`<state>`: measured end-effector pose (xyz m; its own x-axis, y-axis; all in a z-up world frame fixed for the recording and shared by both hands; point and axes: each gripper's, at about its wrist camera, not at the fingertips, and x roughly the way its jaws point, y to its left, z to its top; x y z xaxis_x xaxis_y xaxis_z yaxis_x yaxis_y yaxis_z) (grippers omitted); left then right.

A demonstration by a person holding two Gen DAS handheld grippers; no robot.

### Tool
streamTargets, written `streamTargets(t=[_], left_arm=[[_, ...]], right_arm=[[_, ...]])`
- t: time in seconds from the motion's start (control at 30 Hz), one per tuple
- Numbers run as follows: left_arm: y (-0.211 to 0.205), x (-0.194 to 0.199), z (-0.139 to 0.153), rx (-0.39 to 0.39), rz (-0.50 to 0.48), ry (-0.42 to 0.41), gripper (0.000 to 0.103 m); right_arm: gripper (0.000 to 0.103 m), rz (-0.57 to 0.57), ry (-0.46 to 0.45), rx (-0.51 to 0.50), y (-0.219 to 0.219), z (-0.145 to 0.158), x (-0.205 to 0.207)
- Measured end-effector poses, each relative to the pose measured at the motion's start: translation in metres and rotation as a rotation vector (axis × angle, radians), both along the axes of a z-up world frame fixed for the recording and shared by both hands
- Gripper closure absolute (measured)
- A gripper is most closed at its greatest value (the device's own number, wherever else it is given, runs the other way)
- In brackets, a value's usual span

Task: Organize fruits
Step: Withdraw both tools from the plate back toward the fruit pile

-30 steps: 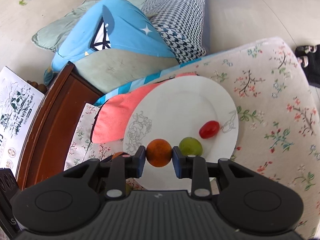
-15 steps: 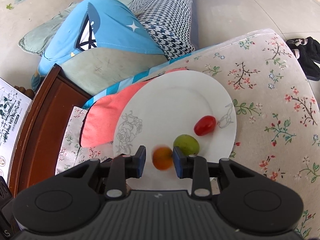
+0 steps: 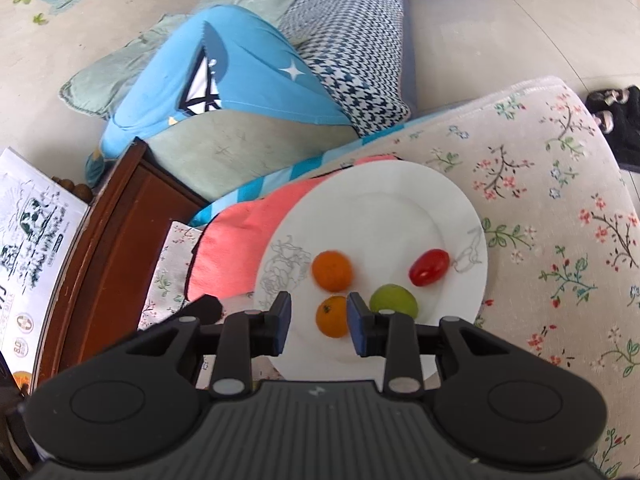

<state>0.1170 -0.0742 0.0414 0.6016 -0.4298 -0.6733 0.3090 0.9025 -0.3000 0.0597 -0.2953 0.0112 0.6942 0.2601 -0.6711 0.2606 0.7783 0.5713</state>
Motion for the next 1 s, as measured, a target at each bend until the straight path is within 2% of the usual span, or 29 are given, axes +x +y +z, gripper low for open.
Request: streamTargets(t=[0.13,0.3,0.57,0.73,1.0], left_arm=[[0.016,-0.006,0.004,0.007,0.034,0.009,0.027],[0.040,-0.019,0.005,0.032,0.074,0.019,0.027],[0.073,-0.040,0.006,0.004,0.096,0.045,0.027],[0.078,-0.049,-0.005,0.055,0.069,0.073,0.027],[0.073,-0.063,-0.025,0.154,0.007,0.099,0.027]], right_arm=[[0.069,0.036,-0.024,-0.036,0.009,0.009,-0.005],[0.066,0.082,-0.052,-0.086,0.021,0.017,-0.015],[0.066,0.185,-0.054,-0.157,0.043,0.014,-0.036],[0.059,0.246,-0.052,-0.180,0.053,0.010,-0.042],[0.058,0.335,-0.036,-0.223,0.067,0.001,-0.045]])
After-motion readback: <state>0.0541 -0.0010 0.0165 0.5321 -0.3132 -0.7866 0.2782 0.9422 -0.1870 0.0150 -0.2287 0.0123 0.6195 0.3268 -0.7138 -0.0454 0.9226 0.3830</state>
